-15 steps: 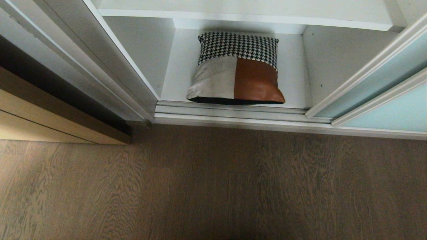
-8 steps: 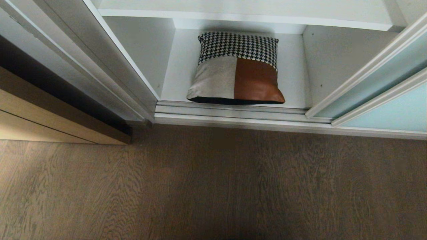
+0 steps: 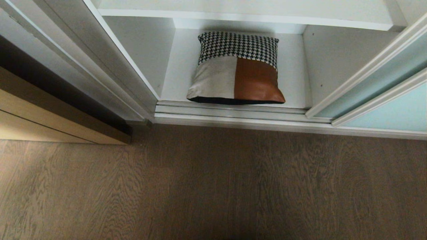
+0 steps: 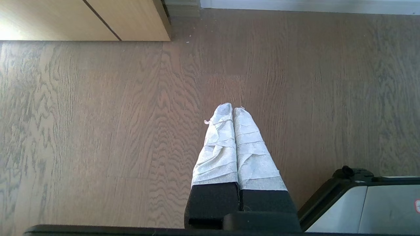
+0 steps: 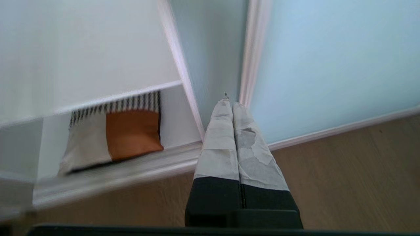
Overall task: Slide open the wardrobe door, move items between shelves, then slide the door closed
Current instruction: Close the door
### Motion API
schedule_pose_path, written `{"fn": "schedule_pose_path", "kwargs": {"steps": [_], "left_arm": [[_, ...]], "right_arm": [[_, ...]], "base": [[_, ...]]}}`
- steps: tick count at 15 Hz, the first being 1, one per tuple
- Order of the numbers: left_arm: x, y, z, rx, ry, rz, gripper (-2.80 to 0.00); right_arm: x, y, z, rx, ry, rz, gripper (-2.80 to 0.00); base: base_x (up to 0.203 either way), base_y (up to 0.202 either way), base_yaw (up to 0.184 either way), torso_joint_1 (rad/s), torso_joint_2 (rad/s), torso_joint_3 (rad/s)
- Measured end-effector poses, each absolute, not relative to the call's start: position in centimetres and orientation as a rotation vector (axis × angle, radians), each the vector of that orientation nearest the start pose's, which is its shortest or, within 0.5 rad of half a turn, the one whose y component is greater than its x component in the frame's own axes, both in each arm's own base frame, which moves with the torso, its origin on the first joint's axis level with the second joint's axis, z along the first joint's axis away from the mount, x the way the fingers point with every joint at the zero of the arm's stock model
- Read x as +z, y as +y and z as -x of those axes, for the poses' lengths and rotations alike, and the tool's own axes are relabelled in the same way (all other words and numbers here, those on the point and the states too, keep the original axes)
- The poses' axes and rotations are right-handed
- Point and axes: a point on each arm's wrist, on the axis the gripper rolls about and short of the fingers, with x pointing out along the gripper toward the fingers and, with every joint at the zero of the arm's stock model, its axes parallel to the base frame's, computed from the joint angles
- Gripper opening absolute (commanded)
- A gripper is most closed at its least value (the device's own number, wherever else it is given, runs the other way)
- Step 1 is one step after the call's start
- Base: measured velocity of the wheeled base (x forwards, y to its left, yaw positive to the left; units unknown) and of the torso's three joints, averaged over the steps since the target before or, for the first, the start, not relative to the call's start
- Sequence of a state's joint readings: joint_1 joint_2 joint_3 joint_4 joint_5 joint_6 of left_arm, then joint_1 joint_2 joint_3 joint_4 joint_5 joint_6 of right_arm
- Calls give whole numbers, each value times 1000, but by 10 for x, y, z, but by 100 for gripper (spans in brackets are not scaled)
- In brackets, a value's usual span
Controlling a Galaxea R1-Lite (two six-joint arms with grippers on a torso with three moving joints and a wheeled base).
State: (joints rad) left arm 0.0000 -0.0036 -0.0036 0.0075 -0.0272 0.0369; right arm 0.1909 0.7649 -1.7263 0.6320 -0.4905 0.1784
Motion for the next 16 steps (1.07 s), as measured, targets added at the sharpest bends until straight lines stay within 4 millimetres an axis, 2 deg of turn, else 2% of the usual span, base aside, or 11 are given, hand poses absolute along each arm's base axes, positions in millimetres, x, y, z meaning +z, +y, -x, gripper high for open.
{"fn": "schedule_pose_path", "kwargs": {"steps": [3, 6, 10, 16], "left_arm": [[76, -1, 23, -27, 0, -37, -280], [76, -1, 23, -27, 0, -37, -280], [76, -1, 23, -27, 0, -36, -280], [76, -1, 23, -28, 0, -37, -280]], "right_arm": [[418, -21, 85, -208, -295, -224, -280], [417, -10, 87, -295, -307, -195, -280], [424, 6, 71, -379, -340, -147, -280], [428, 12, 56, -469, -338, -95, -280]], "base": [[0, 0, 0, 0, 0, 0], [0, 0, 0, 0, 0, 0], [0, 0, 0, 0, 0, 0], [0, 0, 0, 0, 0, 0]]}}
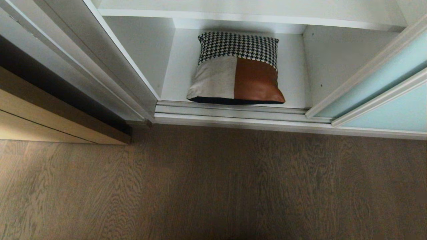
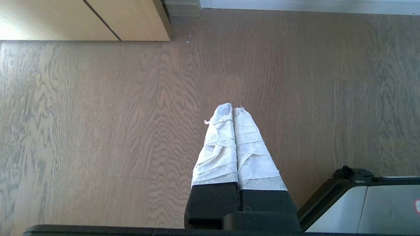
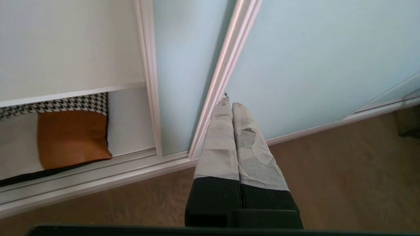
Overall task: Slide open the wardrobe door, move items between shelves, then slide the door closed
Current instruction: Close the door
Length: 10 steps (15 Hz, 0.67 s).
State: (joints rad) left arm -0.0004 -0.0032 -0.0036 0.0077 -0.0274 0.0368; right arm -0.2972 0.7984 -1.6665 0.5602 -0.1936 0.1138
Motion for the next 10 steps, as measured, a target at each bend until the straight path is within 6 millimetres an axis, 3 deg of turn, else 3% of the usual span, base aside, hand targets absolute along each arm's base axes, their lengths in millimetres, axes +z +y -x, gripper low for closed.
{"fn": "schedule_pose_path", "kwargs": {"steps": [5, 10], "left_arm": [[76, -1, 23, -27, 1, -37, -280], [76, -1, 23, -27, 2, -37, -280]], "right_arm": [[436, 18, 32, -499, -368, -20, -280], [434, 12, 19, -578, -324, -59, -280]], "base": [[0, 0, 0, 0, 0, 0], [0, 0, 0, 0, 0, 0]]}}
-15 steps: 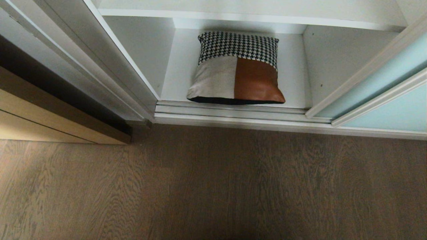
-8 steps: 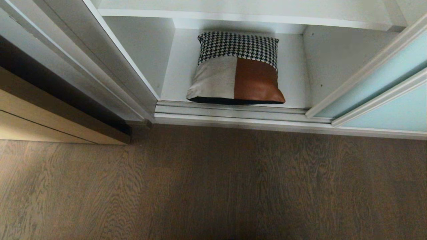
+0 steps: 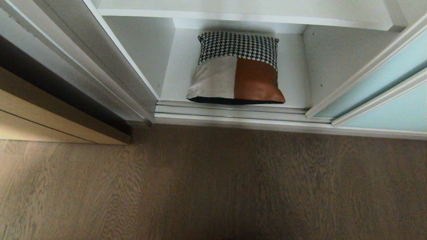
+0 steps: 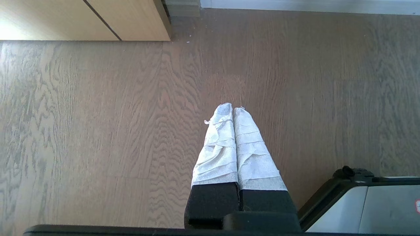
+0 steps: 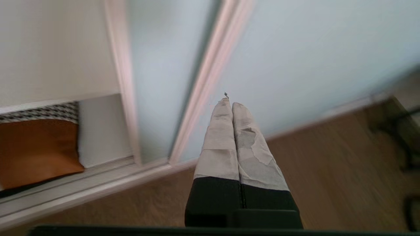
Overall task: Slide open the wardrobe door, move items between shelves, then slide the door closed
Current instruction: Close the door
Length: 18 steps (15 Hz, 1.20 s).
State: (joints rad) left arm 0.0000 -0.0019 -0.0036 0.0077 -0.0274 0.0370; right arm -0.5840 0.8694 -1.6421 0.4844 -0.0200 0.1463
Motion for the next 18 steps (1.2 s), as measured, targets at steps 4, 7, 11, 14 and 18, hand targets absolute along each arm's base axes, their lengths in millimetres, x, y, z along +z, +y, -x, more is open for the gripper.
{"fn": "schedule_pose_path", "kwargs": {"steps": [4, 7, 11, 14, 18], "left_arm": [[76, -1, 23, -27, 2, -37, -280], [76, -1, 23, -27, 2, -36, -280], [76, -1, 23, -27, 3, -37, -280], [76, -1, 23, -27, 2, -37, -280], [76, -1, 23, -27, 2, -37, -280]], "right_arm": [[431, 10, 24, -706, -311, -95, -280], [436, 8, 24, -822, -368, -94, -280], [444, 4, 19, -934, -441, -66, -280], [445, -6, 5, -1001, -475, -52, -280], [449, -23, -11, -1111, -493, -18, -280]], "base": [[0, 0, 0, 0, 0, 0], [0, 0, 0, 0, 0, 0], [0, 0, 0, 0, 0, 0], [0, 0, 0, 0, 0, 0], [0, 0, 0, 0, 0, 0]]}}
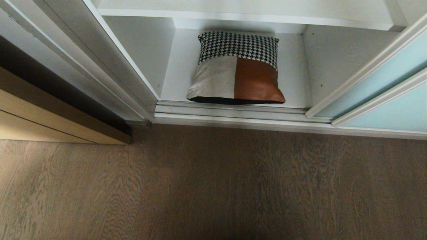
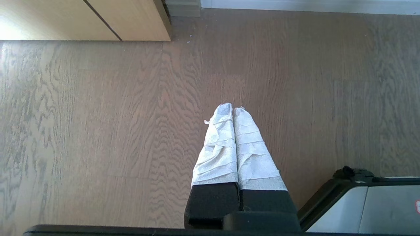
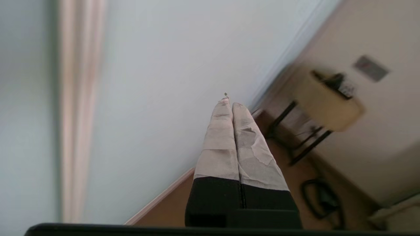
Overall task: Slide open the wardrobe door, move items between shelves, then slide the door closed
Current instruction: Close the door
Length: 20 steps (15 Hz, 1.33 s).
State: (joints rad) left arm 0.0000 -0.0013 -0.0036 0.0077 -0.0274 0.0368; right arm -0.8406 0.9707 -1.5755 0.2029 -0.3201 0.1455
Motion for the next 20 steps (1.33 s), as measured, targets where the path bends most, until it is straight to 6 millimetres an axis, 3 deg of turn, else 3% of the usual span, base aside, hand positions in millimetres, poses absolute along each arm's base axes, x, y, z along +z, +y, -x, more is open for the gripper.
{"fn": "schedule_pose_path", "kwargs": {"steps": [7, 12, 20], "left_arm": [[76, -1, 23, -27, 2, -37, -280], [76, -1, 23, -28, 2, -37, -280], [76, -1, 23, -27, 2, -37, -280]], "right_arm": [[442, -53, -29, -1171, -456, 18, -280], [438, -69, -44, -957, -425, -90, -280], [436, -98, -64, -891, -394, -175, -280]], "base": [[0, 0, 0, 0, 0, 0], [0, 0, 0, 0, 0, 0], [0, 0, 0, 0, 0, 0]]}}
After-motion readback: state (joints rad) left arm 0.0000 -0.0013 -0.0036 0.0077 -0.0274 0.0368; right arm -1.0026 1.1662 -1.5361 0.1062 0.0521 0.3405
